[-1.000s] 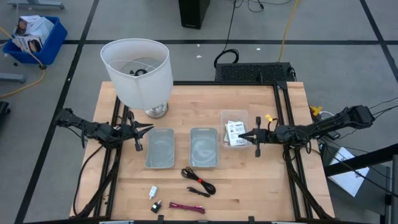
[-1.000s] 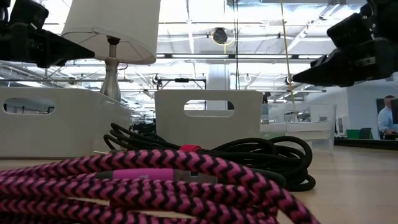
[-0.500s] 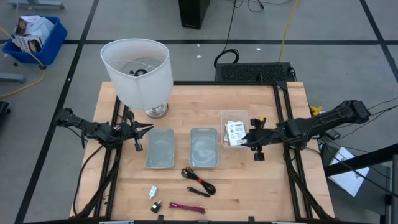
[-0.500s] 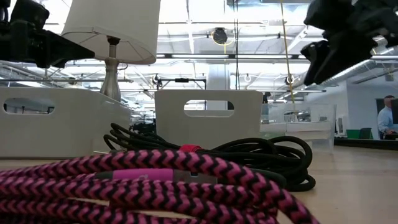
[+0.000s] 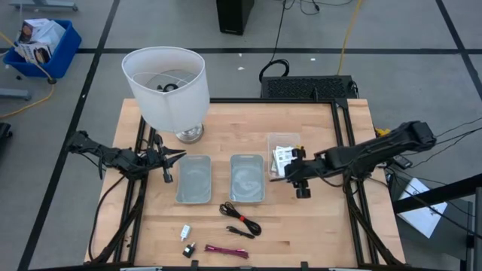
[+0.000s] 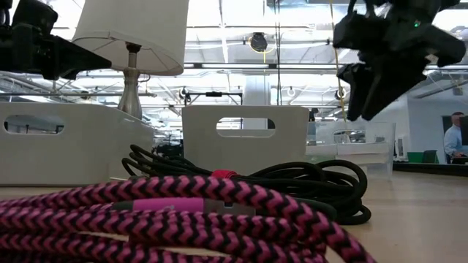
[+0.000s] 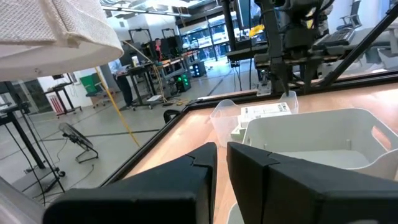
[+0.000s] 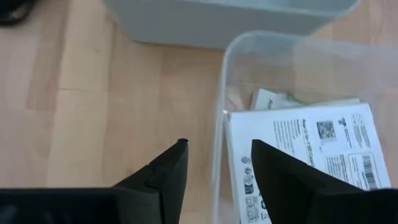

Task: Pick and place items into bin
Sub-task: Adjust the transparent bin

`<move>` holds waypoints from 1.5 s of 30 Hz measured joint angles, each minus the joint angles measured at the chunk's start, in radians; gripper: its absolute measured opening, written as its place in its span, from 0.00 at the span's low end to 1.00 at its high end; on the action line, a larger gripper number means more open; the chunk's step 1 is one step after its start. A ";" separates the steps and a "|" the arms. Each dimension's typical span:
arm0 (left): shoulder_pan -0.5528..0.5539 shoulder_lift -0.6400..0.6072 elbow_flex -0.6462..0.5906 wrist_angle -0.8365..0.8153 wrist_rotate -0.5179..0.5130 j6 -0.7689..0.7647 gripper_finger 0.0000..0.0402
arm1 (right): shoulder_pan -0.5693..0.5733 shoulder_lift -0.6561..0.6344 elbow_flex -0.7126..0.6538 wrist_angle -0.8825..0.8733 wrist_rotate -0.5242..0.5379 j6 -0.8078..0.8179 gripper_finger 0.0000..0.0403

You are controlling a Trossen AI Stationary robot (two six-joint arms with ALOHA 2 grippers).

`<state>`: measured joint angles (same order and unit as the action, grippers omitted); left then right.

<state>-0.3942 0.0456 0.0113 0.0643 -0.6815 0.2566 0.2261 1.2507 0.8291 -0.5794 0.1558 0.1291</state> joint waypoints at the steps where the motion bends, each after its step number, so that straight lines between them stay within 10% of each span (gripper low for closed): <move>1: 0.000 0.000 0.000 0.000 0.000 0.000 0.12 | -0.003 0.009 0.000 0.000 -0.001 0.006 0.41; 13: 0.000 0.000 0.000 0.000 0.000 0.000 0.12 | -0.040 0.077 -0.003 -0.002 0.005 0.006 0.31; 24: 0.000 0.000 0.000 0.000 0.000 -0.003 0.12 | -0.050 0.087 -0.004 -0.008 0.000 0.028 0.02; 45: 0.000 0.000 0.000 0.000 0.000 -0.030 0.12 | 0.010 0.077 -0.003 -0.063 -0.162 0.189 0.01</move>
<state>-0.3942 0.0456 0.0113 0.0640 -0.6819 0.2264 0.2358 1.3273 0.8257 -0.6422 -0.0057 0.3177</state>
